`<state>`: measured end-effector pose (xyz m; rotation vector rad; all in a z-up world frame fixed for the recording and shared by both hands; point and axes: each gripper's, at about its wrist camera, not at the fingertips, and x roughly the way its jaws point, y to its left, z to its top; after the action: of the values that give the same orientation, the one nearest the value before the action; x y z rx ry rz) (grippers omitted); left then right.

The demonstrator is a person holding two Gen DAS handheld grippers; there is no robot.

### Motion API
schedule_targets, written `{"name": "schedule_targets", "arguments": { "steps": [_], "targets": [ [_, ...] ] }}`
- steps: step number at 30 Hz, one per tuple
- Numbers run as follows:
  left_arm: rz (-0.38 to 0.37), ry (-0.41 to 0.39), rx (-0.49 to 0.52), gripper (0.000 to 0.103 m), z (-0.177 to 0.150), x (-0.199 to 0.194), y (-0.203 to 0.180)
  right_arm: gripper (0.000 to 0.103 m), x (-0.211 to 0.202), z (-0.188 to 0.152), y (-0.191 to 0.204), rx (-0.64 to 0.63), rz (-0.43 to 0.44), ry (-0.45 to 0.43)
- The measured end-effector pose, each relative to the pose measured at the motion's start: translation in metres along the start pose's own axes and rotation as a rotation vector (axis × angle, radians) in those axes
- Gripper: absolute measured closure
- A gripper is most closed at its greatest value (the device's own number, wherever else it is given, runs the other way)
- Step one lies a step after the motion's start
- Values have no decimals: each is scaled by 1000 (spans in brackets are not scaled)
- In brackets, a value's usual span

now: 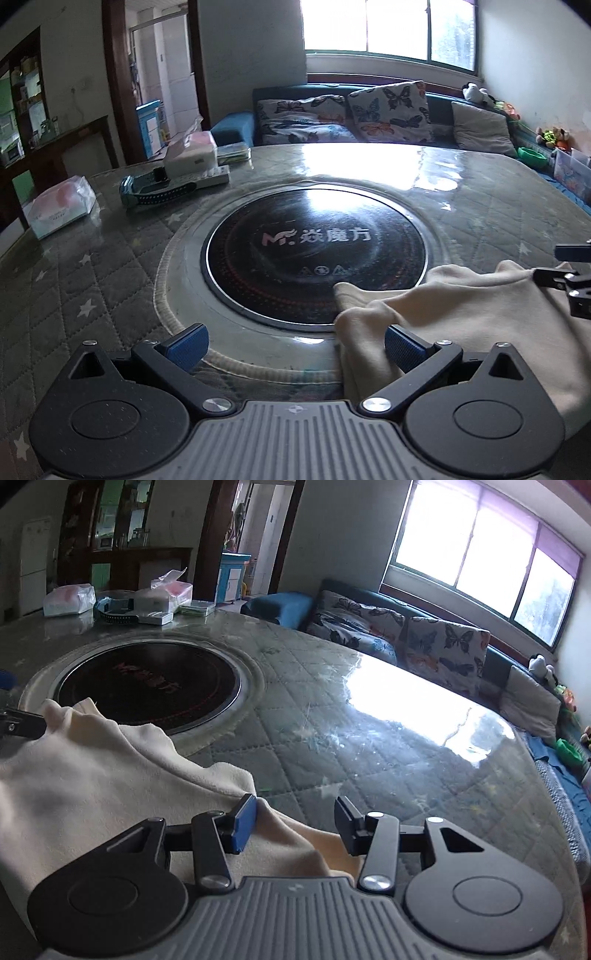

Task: Fold clothes

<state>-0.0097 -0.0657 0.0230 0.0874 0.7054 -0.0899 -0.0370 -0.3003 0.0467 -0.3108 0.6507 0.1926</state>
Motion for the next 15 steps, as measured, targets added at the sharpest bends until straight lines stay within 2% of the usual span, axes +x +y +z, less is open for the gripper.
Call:
{"name": "schedule_targets", "arguments": {
  "steps": [7, 15],
  "targets": [
    [34, 16, -24, 0, -1, 12, 8, 56, -5, 5, 3, -26, -12, -12],
    [-31, -34, -15, 0, 7, -1, 2, 56, -15, 13, 6, -31, 2, -46]
  ]
}}
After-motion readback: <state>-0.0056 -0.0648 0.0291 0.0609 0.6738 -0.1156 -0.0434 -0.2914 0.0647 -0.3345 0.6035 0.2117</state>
